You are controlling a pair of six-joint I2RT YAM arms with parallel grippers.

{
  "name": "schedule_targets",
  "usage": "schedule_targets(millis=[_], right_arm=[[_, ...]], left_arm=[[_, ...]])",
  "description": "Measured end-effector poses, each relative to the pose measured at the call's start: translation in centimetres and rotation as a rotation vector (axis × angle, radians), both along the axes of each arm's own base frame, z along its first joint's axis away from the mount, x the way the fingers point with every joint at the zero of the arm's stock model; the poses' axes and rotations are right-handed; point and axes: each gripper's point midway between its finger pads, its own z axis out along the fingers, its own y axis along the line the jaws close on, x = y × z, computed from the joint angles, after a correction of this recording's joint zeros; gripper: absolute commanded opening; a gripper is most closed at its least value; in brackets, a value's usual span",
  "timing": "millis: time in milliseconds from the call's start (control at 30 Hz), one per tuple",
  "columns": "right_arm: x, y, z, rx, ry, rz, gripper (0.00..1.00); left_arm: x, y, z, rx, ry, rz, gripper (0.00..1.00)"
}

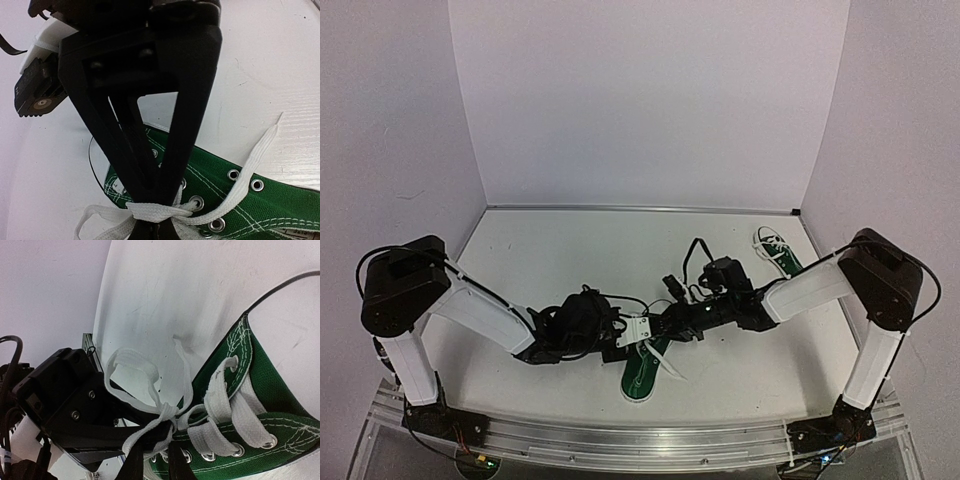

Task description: Tie the shoes

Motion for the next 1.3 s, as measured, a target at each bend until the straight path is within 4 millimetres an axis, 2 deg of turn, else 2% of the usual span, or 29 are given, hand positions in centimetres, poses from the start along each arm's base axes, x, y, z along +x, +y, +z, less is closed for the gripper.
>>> schedule_targets(millis=[200,367,733,900,1300], right_arm=[[0.0,-0.1,0.2,0.021,0.023,-0.008,0.14],[0.1,-0.4,0.2,0.029,0.034,-0.016,0.00],[-0.1,-1.0,0.2,0.028,0.035,-0.031,0.00],[-0.1,-1.3,0.6,0.032,0.021,-0.044,0.00],[0.1,-1.4,0.8,0.029,0.017,-0.059,0.00]], left_arm=[[0.1,-0.1,0.3,-0.037,-0.016,0.001,0.00],[0.1,-0.3,0.3,-0.059,-0.020,0.004,0.00],[0.1,-0.4,0.4,-0.067,-0.026,0.003,0.02],[-0.2,-0.2,0.8,-0.061,-0.038,-0.009,0.06],[-0.8,2.2,0.8,0.014,-0.023,0.003,0.24]])
